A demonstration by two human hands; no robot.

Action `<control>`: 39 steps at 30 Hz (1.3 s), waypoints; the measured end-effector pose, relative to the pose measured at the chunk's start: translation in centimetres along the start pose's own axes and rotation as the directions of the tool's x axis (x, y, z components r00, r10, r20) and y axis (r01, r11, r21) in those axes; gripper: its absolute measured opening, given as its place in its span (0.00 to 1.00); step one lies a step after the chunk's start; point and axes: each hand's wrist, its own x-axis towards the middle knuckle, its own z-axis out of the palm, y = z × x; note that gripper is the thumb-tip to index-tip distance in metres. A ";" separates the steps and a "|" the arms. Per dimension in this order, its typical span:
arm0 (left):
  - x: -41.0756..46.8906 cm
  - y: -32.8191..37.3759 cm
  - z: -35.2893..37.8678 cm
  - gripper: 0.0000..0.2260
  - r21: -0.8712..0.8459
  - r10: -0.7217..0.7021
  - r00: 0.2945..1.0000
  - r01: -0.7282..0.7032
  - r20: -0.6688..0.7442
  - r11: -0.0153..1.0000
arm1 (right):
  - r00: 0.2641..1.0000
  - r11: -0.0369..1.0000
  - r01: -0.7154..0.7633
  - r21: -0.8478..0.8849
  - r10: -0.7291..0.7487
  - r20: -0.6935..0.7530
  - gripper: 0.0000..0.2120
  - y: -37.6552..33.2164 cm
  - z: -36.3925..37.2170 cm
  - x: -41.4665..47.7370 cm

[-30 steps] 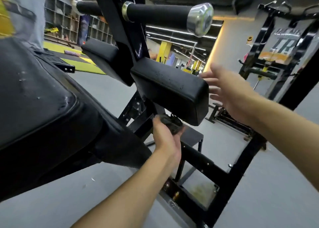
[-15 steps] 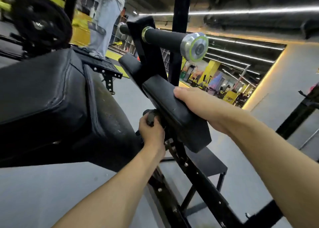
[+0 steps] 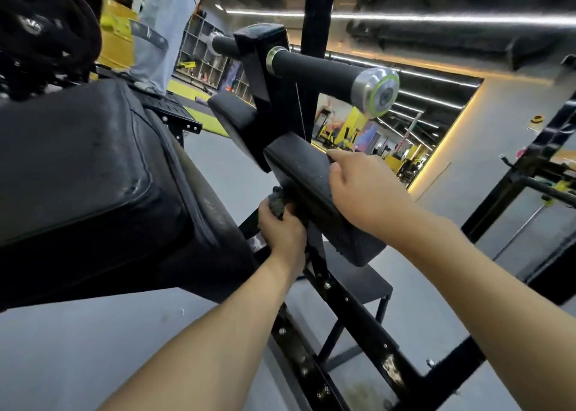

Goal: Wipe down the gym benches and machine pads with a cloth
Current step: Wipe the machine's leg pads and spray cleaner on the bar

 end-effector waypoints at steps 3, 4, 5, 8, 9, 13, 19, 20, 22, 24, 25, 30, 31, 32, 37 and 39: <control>0.6 -0.7 0.5 0.13 -0.045 -0.042 0.999 0.041 -0.016 0.998 | 0.997 0.993 -0.045 0.105 0.051 -0.054 0.18 -0.3 0.0 -0.4; 0.9 -1.2 0.5 0.13 -0.065 -0.063 0.998 0.062 -0.020 0.996 | 0.995 0.989 -0.053 0.140 0.064 -0.079 0.19 -0.6 0.0 -0.4; 0.8 -1.6 0.5 0.13 -0.089 -0.071 0.997 0.069 -0.010 0.994 | 0.993 0.985 -0.061 0.162 0.076 -0.090 0.20 -0.8 -0.2 -0.7; 0.7 -2.4 0.3 0.12 -0.089 -0.038 0.999 0.038 -0.004 0.995 | 0.992 0.986 -0.089 0.141 0.100 -0.075 0.21 -1.0 0.1 -0.6; 1.0 -2.4 0.6 0.14 -0.102 -0.046 0.999 0.043 -0.023 0.994 | 0.992 0.987 -0.095 0.128 0.106 -0.074 0.21 -0.9 0.2 -0.4; 3.0 -3.0 2.1 0.14 -0.268 -0.105 0.986 0.068 -0.127 0.961 | 0.988 0.985 -0.126 0.116 0.135 -0.077 0.20 -0.5 0.4 -0.3; 0.6 -3.0 1.0 0.18 -0.162 -0.015 0.995 -0.002 -0.101 0.987 | 0.991 0.985 -0.117 0.126 0.125 -0.056 0.20 -0.2 0.4 -0.3; 1.2 -3.0 1.4 0.18 -0.178 -0.005 0.991 -0.019 -0.134 0.984 | 0.991 0.984 -0.114 0.134 0.123 -0.061 0.20 -0.1 0.4 -0.4; 3.2 -2.5 2.5 0.16 -0.247 -0.041 0.977 -0.011 -0.207 0.969 | 0.992 0.985 -0.103 0.142 0.112 -0.064 0.20 -0.1 0.5 -0.4; 4.9 -2.3 3.1 0.14 -0.244 -0.053 0.963 -0.013 -0.263 0.970 | 0.991 0.983 -0.105 0.149 0.116 -0.069 0.20 0.1 0.5 -0.3; 4.7 -2.3 3.1 0.13 -0.220 -0.043 0.966 -0.014 -0.254 0.975 | 0.990 0.982 -0.108 0.152 0.120 -0.071 0.20 0.1 0.5 -0.3; 0.4 -3.1 1.6 0.16 -0.203 0.031 0.995 -0.048 -0.090 0.978 | 0.990 0.983 -0.090 0.163 0.106 -0.095 0.20 0.1 0.5 -0.4; 0.7 -2.9 1.8 0.15 -0.203 0.023 0.993 -0.046 -0.114 0.978 | 0.990 0.983 -0.086 0.162 0.102 -0.096 0.20 0.2 0.5 -0.4; 1.6 -2.8 2.2 0.14 -0.218 0.021 0.988 -0.055 -0.156 0.974 | 0.990 0.984 -0.086 0.159 0.102 -0.093 0.20 0.1 0.6 -0.5; 3.9 -1.9 2.8 0.11 -0.212 -0.020 0.981 -0.022 -0.192 0.977 | 0.988 0.981 -0.114 0.157 0.128 -0.082 0.20 -0.1 0.6 -0.5; 1.9 -2.0 1.8 0.12 -0.121 0.045 0.988 -0.063 -0.146 0.991 | 0.988 0.979 -0.119 0.165 0.133 -0.078 0.20 -0.2 0.5 -0.7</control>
